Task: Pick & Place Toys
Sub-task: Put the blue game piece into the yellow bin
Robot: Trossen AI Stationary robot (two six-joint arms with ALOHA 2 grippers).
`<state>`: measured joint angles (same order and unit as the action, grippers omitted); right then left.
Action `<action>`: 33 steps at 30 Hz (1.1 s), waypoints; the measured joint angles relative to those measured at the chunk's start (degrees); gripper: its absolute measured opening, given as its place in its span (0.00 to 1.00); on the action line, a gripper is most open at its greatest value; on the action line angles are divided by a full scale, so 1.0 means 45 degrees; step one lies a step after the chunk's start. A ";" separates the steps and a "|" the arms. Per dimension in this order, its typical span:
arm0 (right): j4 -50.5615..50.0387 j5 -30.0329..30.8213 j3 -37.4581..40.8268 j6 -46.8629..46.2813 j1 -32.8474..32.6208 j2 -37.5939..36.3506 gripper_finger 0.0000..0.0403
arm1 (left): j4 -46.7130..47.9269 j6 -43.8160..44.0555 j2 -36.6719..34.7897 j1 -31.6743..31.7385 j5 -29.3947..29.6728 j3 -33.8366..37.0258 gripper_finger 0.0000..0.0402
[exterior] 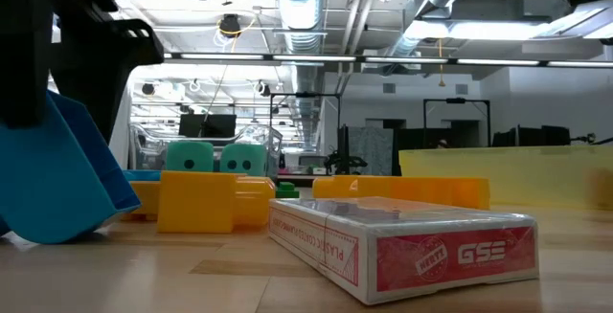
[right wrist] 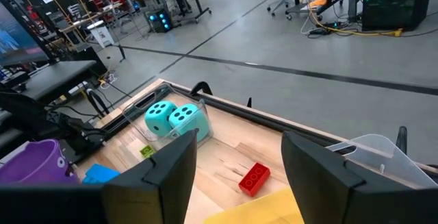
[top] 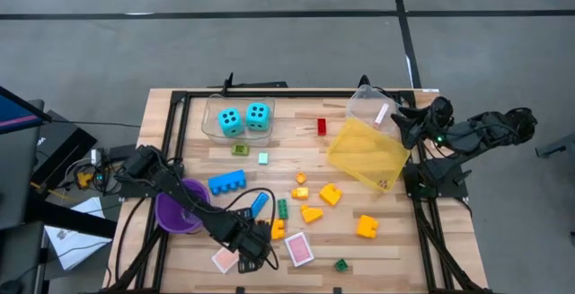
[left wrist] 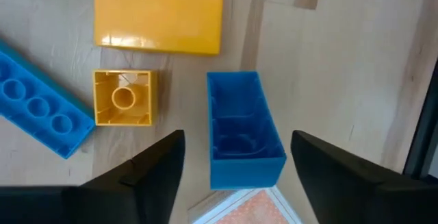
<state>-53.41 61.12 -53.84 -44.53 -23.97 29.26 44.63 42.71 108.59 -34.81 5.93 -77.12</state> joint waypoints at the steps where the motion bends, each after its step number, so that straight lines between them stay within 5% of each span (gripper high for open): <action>1: -0.0034 -0.0002 0.0000 0.0000 0.0000 0.0000 0.51 | 0.0007 0.0002 0.0000 0.0000 0.0000 0.0000 0.60; 11: -0.0130 -0.0145 0.0000 0.0039 0.0000 0.0000 0.51 | 0.0040 0.0079 -0.0015 0.0000 -0.0406 0.0000 0.32; 21: -0.0125 -0.0262 0.0000 0.0037 0.0000 0.0005 0.51 | 0.0023 0.0289 -0.0238 0.0424 -0.1205 0.0008 0.35; 33: -0.0121 -0.0335 0.0000 0.0041 -0.0001 0.0005 0.51 | -0.0234 -0.1422 -0.2805 0.2806 -0.0798 0.0012 0.33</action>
<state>-53.95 59.61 -53.84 -44.35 -23.97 29.28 43.58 36.31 95.97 -22.18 2.34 -77.07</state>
